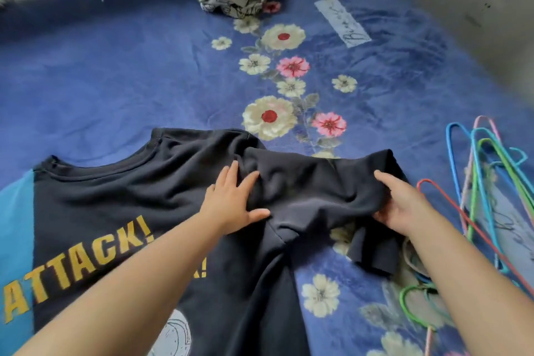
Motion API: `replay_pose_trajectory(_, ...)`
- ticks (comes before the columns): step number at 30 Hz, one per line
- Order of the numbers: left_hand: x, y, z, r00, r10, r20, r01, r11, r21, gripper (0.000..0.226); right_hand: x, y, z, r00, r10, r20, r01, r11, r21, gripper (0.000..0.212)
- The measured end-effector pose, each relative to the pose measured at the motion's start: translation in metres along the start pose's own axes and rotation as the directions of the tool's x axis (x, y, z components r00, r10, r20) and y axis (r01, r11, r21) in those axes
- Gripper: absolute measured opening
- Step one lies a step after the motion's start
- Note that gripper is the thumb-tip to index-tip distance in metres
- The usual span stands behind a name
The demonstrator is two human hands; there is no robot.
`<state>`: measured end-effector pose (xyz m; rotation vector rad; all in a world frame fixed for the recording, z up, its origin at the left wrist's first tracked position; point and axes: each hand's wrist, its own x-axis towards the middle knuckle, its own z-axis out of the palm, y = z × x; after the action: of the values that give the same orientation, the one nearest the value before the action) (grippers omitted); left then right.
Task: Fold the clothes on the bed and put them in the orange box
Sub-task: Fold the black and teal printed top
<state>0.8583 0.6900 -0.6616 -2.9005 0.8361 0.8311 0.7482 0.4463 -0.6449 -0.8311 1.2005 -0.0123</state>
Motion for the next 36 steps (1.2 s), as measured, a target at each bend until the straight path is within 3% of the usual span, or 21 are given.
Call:
replay_pose_trajectory(2,0.002,0.007,0.012,0.997,-0.029,0.065,0.028,1.0,0.014,0.093,-0.01,-0.015,0.006,0.982,-0.183,0.037,0.177,0.975,0.133,0.01)
replay_pose_trajectory(4,0.005,0.01,0.016,1.0,-0.03,0.003,0.03,0.998,-0.064,0.106,-0.031,-0.031,0.016,0.858,-0.5,0.116,0.485,0.864,0.137,0.02)
replay_pose_trajectory(5,0.006,0.011,0.014,0.998,-0.004,-0.067,-0.004,0.995,-0.104,0.116,-0.042,-0.039,0.019,0.718,-0.676,0.164,0.682,0.731,0.03,0.023)
replay_pose_trajectory(7,0.006,0.011,0.011,0.981,0.05,-0.185,-0.077,0.987,-0.141,0.122,-0.062,-0.048,0.024,0.353,-0.884,0.308,0.928,0.288,-0.238,0.02)
replay_pose_trajectory(8,0.005,0.012,0.01,0.974,0.061,-0.218,-0.096,0.984,-0.151,0.118,-0.059,-0.049,0.02,0.198,-0.922,0.332,0.928,0.067,-0.366,0.03)
replay_pose_trajectory(9,0.005,0.013,0.01,0.974,0.064,-0.218,-0.097,0.985,-0.145,0.119,-0.051,-0.048,0.014,0.12,-0.936,0.33,0.889,-0.047,-0.455,0.036)
replay_pose_trajectory(10,0.006,0.015,0.012,0.981,0.069,-0.18,-0.09,0.989,-0.114,0.124,-0.041,-0.041,0.007,0.157,-0.947,0.28,0.838,-0.022,-0.545,0.035)
replay_pose_trajectory(11,0.007,0.017,0.015,0.991,0.074,-0.111,-0.081,0.995,-0.06,0.13,-0.021,-0.032,-0.004,0.309,-0.932,0.188,0.768,0.128,-0.627,0.032)
replay_pose_trajectory(13,0.015,0.02,0.018,0.997,0.068,0.034,-0.07,0.997,0.037,0.129,0.014,-0.004,-0.024,0.747,-0.664,-0.036,0.463,0.559,-0.688,0.03)
replay_pose_trajectory(14,0.019,0.02,0.018,0.994,0.068,0.08,-0.073,0.996,0.058,0.114,0.024,0.012,-0.033,0.861,-0.503,-0.071,0.35,0.689,-0.635,0.022)
replay_pose_trajectory(16,0.026,0.017,0.012,0.989,0.066,0.129,-0.077,0.994,0.079,0.083,0.03,0.02,-0.042,0.927,-0.367,-0.078,0.299,0.848,-0.438,0.024)
replay_pose_trajectory(19,0.03,0.014,0.007,0.979,0.078,0.189,-0.105,0.985,0.137,0.082,0.018,0.001,-0.029,0.976,-0.198,0.092,0.178,0.965,0.19,0.024)
replay_pose_trajectory(21,0.033,0.014,0.01,0.978,0.072,0.196,-0.101,0.985,0.143,0.086,0.02,-0.012,-0.018,0.984,-0.119,0.132,0.071,0.943,0.325,0.042)
replay_pose_trajectory(24,0.033,0.015,0.015,0.983,0.064,0.174,-0.09,0.986,0.142,0.087,0.023,-0.018,0.003,0.976,-0.103,0.191,0.058,0.972,0.228,0.052)
replay_pose_trajectory(26,0.033,0.014,0.017,0.983,0.062,0.173,-0.087,0.986,0.14,0.088,0.021,-0.026,0.02,0.976,-0.131,0.175,0.094,0.974,0.205,0.044)
replay_pose_trajectory(28,0.035,0.014,0.02,0.983,0.042,0.177,-0.068,0.987,0.145,0.088,0.03,-0.048,0.028,0.94,-0.341,0.024,0.333,0.93,0.157,0.018)
replay_pose_trajectory(30,0.034,0.015,0.022,0.983,0.036,0.18,-0.065,0.986,0.156,0.087,0.03,-0.079,0.022,0.762,-0.633,-0.139,0.634,0.772,-0.044,0.022)
replay_pose_trajectory(31,0.034,0.016,0.023,0.984,0.034,0.176,-0.062,0.985,0.159,0.087,0.021,-0.092,0.016,0.595,-0.782,-0.186,0.75,0.623,-0.22,0.022)
replay_pose_trajectory(33,0.032,0.016,0.021,0.987,0.034,0.16,-0.06,0.986,0.158,0.087,0.003,-0.097,0.001,0.309,-0.946,-0.103,0.765,0.311,-0.564,0.025)
replay_pose_trajectory(34,0.031,0.018,0.019,0.988,0.036,0.151,-0.061,0.984,0.166,0.087,0.005,-0.089,-0.013,0.242,-0.967,-0.083,0.727,0.237,-0.644,0.028)
replay_pose_trajectory(36,0.027,0.021,0.02,0.996,0.028,0.085,-0.043,0.981,0.187,0.086,0.011,-0.069,-0.036,0.341,-0.914,-0.219,0.7,0.402,-0.59,0.026)
